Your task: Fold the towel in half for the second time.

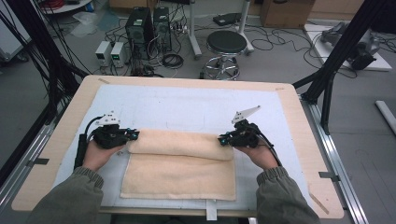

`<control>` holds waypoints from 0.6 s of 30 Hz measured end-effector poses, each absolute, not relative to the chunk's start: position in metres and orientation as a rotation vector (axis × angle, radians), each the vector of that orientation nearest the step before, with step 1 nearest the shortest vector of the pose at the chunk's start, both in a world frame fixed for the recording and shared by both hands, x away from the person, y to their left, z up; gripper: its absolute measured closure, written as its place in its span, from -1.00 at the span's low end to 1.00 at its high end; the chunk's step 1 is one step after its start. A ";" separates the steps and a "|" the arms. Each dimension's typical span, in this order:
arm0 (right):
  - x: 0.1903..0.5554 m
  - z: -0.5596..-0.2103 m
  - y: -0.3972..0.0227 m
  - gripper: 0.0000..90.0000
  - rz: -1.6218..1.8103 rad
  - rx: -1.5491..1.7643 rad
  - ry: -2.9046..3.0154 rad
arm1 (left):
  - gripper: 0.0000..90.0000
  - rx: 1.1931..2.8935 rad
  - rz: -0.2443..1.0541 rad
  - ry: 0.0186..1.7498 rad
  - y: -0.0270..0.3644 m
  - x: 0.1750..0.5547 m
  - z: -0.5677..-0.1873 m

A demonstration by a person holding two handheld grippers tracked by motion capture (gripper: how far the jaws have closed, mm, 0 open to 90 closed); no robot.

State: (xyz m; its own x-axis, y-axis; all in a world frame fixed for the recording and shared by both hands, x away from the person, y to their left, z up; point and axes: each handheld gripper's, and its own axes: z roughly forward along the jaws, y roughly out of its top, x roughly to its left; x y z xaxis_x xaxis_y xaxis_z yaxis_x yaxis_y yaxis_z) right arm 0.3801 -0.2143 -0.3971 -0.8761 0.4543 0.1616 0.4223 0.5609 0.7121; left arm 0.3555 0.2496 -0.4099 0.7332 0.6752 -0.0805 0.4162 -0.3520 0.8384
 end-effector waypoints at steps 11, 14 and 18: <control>0.326 -0.355 -0.221 0.84 1.322 0.578 2.663 | 0.89 1.996 0.515 0.658 0.258 0.289 -0.377; 0.303 -0.349 -0.221 0.84 1.332 0.519 2.654 | 0.89 2.002 0.494 0.626 0.258 0.266 -0.378; 0.272 -0.356 -0.226 0.73 1.345 0.490 2.699 | 0.85 2.036 0.438 0.580 0.261 0.233 -0.389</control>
State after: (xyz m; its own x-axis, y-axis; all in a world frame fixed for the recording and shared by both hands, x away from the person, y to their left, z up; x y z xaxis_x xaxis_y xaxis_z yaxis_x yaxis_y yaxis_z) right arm 0.2723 -0.2261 -0.3562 -0.9450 0.3205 0.0648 0.2447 0.5618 0.7903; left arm 0.2329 0.2614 -0.3889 0.8240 0.5618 0.0744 0.2252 -0.4452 0.8667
